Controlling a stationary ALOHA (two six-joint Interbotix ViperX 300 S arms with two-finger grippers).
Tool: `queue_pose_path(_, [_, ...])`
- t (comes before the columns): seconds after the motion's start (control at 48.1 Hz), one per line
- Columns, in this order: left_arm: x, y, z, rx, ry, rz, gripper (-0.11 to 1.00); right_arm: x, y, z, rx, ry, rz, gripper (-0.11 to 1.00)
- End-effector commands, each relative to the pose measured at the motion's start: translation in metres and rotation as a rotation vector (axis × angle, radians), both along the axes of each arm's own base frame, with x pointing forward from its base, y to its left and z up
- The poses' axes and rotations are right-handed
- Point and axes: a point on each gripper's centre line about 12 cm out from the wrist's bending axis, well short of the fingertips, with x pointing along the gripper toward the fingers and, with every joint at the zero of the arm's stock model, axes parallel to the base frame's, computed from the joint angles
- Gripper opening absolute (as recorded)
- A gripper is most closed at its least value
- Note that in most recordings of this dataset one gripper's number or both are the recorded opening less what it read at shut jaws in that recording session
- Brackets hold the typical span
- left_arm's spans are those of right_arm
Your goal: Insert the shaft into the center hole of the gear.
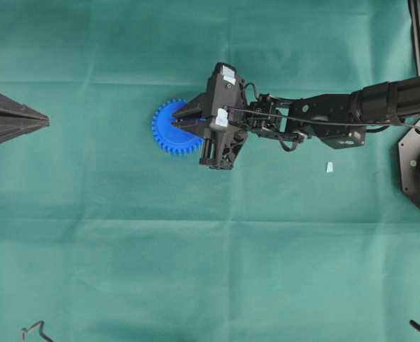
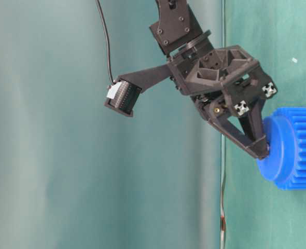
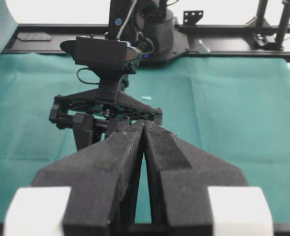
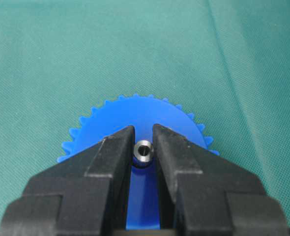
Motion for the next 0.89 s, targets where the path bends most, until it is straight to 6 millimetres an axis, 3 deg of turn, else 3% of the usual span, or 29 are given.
queue_pose_path(0.0, [0.003,0.0,0.011,0.0,-0.026,0.0,0.0,0.004,0.001,0.01,-0.005,-0.029,0.005,0.15])
queue_pose_path(0.416, [0.002,0.0,0.011,0.0,-0.028,-0.001,0.0,0.004,0.001,0.014,0.0,-0.034,0.0,0.16])
queue_pose_path(0.499, [0.002,0.0,0.011,0.001,-0.029,-0.001,0.0,0.002,0.001,0.022,0.001,-0.041,0.002,0.33])
queue_pose_path(0.624, [0.002,0.0,0.012,0.001,-0.032,-0.001,0.0,0.0,0.002,0.042,-0.005,-0.066,0.008,0.73])
queue_pose_path(0.707, [0.002,0.0,0.012,0.0,-0.034,-0.001,0.0,-0.003,0.002,0.06,-0.009,-0.094,0.01,0.92])
queue_pose_path(0.873, [0.002,0.0,0.013,-0.002,-0.034,0.001,0.0,-0.015,0.002,0.098,-0.031,-0.145,0.021,0.88])
